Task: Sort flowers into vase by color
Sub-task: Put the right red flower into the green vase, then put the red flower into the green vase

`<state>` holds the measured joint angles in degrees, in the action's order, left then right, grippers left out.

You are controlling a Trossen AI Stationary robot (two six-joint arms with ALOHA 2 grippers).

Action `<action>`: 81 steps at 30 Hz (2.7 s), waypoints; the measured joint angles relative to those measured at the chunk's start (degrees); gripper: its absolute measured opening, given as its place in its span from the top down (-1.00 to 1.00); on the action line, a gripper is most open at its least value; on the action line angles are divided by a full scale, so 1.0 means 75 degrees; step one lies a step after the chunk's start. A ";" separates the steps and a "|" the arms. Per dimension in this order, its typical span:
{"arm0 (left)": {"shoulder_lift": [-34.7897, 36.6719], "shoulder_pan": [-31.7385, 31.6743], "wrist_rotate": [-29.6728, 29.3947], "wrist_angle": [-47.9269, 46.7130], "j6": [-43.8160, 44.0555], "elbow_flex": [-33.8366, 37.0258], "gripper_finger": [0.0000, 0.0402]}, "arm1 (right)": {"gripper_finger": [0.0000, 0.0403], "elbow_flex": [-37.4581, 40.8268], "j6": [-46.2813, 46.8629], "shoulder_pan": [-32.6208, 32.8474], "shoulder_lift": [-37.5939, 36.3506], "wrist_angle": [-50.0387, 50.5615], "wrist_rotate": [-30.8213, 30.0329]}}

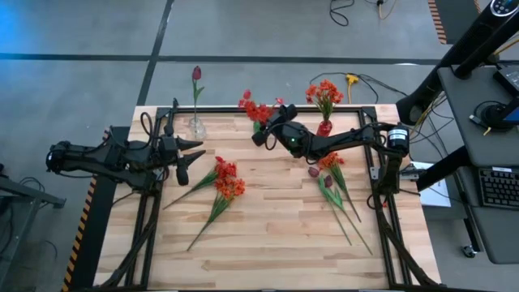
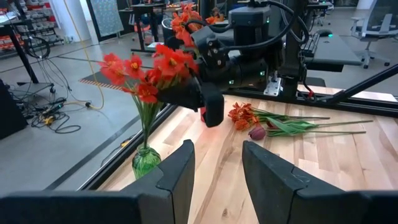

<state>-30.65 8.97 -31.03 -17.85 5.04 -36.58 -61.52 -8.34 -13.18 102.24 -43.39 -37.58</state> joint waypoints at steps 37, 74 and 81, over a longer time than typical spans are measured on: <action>-0.0846 0.0013 0.0464 -0.0175 0.1189 0.0000 0.41 | -0.60 0.0003 0.1810 0.1305 -0.2956 0.6348 0.0069; -0.4213 0.0997 0.2278 -0.4667 0.6825 -0.0498 -0.13 | -0.55 0.0003 0.4039 0.2674 -0.5421 1.1444 0.2272; -0.4939 0.0994 0.2351 -0.5031 0.6810 -0.0498 -0.36 | -0.54 0.0003 0.4198 0.2674 -0.5311 1.1863 0.2414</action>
<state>-67.70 16.43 -13.39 -55.58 56.11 -40.32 -61.49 23.15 6.87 62.41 45.58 -19.47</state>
